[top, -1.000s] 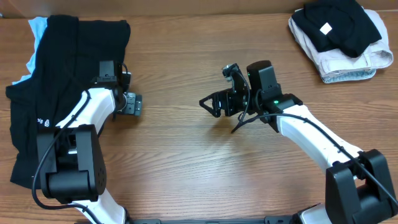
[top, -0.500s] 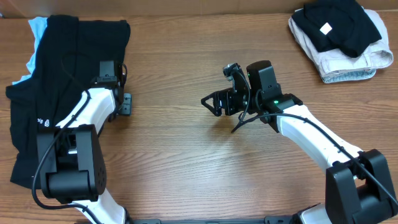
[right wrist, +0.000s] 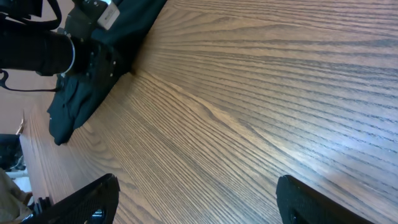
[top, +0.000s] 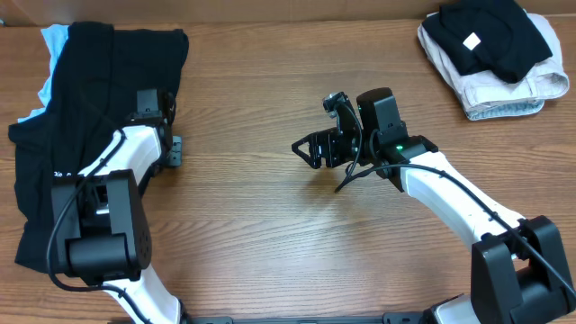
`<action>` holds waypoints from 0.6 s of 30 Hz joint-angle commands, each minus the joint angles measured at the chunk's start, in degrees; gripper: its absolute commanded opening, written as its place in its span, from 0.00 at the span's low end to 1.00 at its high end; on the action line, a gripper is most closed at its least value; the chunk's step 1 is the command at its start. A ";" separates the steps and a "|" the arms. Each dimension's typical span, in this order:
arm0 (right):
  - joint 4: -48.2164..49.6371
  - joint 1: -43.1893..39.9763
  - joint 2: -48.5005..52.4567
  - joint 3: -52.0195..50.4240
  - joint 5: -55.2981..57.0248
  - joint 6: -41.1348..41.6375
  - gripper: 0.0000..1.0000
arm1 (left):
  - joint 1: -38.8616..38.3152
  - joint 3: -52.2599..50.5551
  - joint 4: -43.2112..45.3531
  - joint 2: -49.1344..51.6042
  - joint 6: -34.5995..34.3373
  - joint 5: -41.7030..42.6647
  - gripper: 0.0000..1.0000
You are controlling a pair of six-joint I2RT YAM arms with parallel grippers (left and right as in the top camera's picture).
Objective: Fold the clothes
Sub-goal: 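Move the left gripper to the black garment's edge on the left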
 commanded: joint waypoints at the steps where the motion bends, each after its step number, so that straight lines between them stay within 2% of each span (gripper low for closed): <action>1: 0.20 0.11 0.20 1.29 0.39 0.04 0.84 | 0.35 -0.04 -0.57 3.82 -0.42 -0.39 0.06; 2: 0.17 0.11 0.20 1.29 0.39 0.04 0.83 | 0.20 -0.02 -0.55 3.80 -0.42 -0.22 0.04; 6: -1.16 -0.31 -0.09 1.38 0.33 0.74 0.69 | -0.81 1.92 -2.56 3.69 -0.44 1.40 0.04; 10: -4.31 -2.71 -1.99 1.42 -0.07 2.82 0.67 | -2.05 8.39 -9.90 3.69 -0.44 6.29 0.04; 18: -12.24 -11.87 -8.72 1.46 -1.36 2.91 0.66 | -7.21 28.24 -27.82 3.69 -0.42 19.58 0.04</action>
